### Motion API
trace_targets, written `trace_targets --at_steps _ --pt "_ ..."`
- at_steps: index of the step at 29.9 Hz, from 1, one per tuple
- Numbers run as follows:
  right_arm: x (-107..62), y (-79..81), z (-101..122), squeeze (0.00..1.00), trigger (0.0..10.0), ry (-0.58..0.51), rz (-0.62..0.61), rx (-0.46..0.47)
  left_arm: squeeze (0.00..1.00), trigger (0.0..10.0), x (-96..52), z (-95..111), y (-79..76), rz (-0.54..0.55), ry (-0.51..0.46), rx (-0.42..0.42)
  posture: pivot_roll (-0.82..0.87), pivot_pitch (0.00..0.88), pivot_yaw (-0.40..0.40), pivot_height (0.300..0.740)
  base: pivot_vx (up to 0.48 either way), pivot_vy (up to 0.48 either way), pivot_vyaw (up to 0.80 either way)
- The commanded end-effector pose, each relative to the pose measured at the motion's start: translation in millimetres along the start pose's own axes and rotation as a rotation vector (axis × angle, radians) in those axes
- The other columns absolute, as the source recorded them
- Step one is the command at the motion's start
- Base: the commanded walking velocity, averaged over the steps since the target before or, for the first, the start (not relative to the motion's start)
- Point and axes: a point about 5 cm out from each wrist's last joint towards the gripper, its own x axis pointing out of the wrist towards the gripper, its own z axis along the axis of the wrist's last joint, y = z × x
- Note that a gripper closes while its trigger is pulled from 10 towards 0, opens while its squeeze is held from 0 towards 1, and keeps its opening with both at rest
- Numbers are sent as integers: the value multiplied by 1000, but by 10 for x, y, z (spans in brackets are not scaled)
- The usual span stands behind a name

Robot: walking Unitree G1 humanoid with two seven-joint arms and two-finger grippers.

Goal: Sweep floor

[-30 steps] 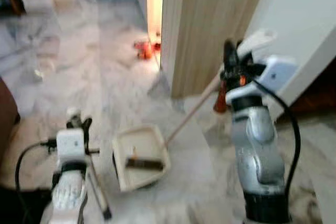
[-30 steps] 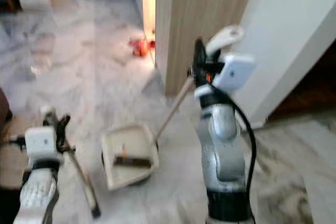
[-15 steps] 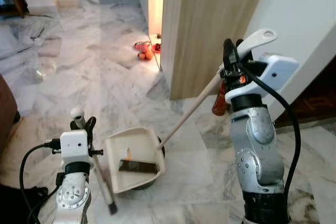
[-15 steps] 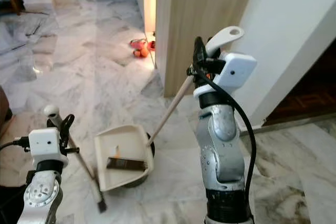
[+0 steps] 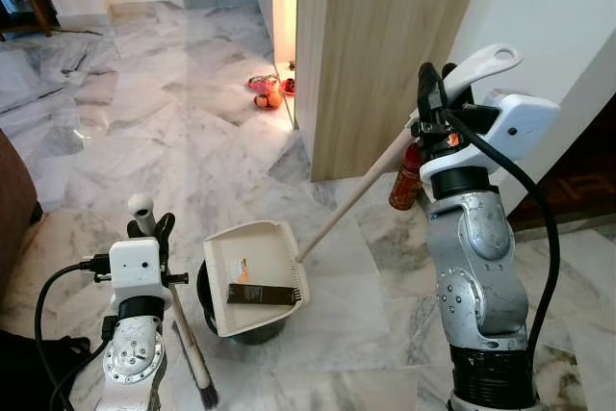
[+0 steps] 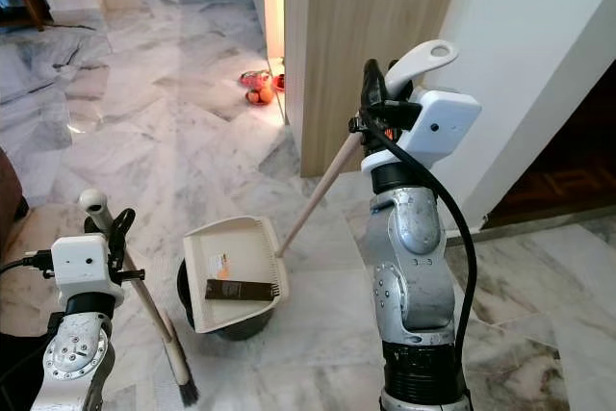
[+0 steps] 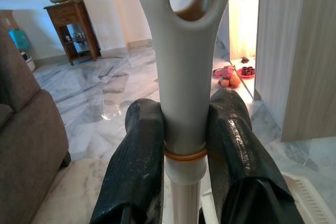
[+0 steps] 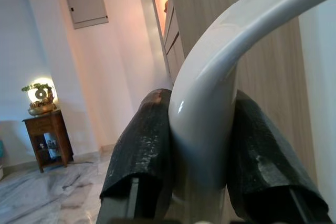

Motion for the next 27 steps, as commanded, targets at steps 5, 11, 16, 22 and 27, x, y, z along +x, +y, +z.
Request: trace_targets --at_steps 5,11,16,22,27 --pt "27 92 184 0 10000 -90 35 22 0 10000 19 102 31 7 -52 18 171 116 -31 740 271 0 0" --pt "28 94 184 0 10000 -89 35 21 0 10000 22 104 33 9 -53 19 172 118 -29 740 291 0 0" --pt "28 93 182 0 10000 -88 36 19 0 10000 26 106 32 10 -55 19 171 118 -30 740 301 0 0" --pt "23 97 171 0 10000 -82 40 12 0 10000 26 110 31 12 -58 18 171 116 -31 740 309 0 0" --pt "21 100 172 0 10000 -82 42 11 0 10000 24 114 33 14 -61 16 171 111 -32 740 313 0 0"
